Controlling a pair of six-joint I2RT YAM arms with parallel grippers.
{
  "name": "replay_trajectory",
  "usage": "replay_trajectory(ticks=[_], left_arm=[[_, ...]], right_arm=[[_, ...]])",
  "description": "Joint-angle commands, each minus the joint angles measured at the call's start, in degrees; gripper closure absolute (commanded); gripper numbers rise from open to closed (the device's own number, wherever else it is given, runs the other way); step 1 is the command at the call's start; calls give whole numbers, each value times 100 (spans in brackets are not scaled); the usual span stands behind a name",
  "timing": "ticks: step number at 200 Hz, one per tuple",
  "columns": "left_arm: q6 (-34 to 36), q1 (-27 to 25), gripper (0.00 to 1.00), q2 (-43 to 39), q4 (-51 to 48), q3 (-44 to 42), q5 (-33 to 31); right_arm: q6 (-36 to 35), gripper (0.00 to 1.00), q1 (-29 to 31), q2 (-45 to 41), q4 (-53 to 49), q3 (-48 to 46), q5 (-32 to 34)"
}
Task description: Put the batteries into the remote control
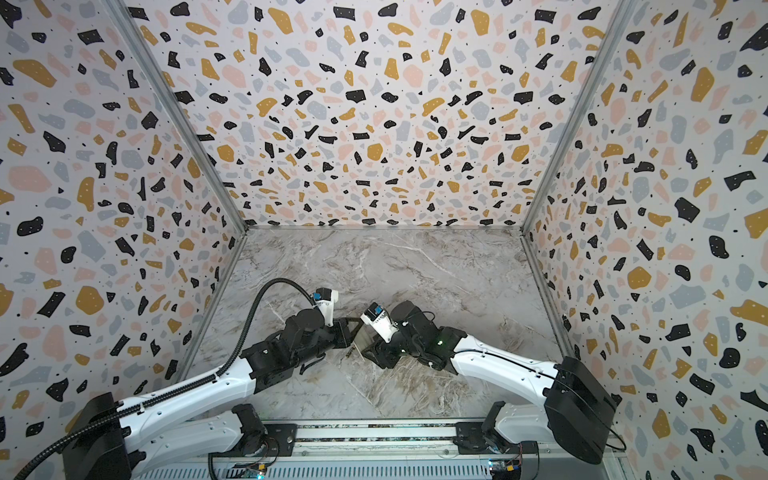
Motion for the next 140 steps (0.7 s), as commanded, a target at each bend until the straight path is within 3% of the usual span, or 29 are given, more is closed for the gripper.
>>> replay_trajectory(ticks=[1,140], left_arm=[[-27,-19,100,-33,325,186,6],[-54,-23,100,-71,394,129,41]], right_arm=[[-66,44,-16,26,64,-20,-90],[-101,64,-11,127,94,-11,-123]])
